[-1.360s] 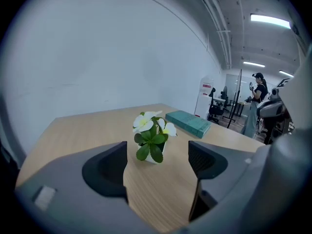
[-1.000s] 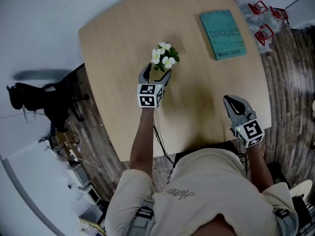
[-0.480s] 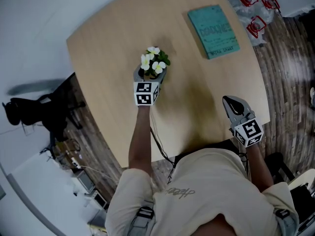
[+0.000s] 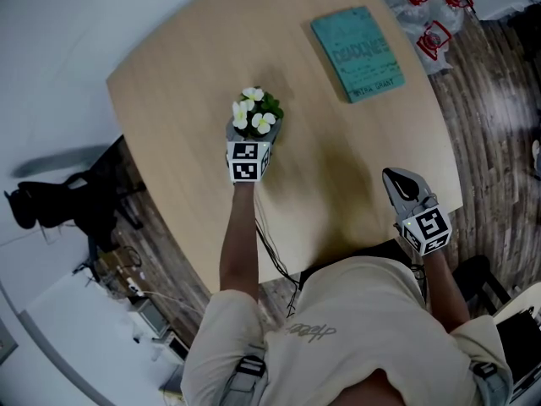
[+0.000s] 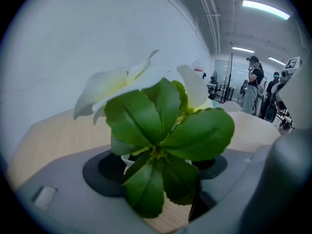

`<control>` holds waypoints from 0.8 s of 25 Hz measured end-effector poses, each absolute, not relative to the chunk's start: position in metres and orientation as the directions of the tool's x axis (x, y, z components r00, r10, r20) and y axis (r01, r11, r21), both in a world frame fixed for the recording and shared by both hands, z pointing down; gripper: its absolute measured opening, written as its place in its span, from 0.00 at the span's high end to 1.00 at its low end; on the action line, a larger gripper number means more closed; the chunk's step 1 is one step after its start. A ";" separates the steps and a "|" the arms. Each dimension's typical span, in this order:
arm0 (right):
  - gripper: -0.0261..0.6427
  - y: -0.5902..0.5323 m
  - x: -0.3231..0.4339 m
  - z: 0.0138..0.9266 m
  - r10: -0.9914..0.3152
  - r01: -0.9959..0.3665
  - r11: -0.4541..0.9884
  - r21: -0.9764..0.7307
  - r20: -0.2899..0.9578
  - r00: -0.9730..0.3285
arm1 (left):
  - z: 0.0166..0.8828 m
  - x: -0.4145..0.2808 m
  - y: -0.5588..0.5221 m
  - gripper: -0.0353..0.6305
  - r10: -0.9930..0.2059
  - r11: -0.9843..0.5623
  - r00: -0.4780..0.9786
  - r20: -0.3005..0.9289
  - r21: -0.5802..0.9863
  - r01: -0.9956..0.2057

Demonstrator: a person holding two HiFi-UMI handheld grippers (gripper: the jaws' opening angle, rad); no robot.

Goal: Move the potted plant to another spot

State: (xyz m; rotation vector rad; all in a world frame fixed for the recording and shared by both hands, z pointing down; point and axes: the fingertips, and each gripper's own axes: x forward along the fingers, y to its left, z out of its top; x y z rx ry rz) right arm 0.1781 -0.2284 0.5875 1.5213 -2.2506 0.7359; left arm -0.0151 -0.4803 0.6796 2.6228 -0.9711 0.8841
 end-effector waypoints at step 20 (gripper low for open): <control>0.96 -0.211 0.177 0.586 -0.761 -0.926 0.293 -0.239 0.528 -0.377 | 0.678 -0.015 -0.469 0.41 -0.530 -0.779 0.564 0.633 -0.100 -0.619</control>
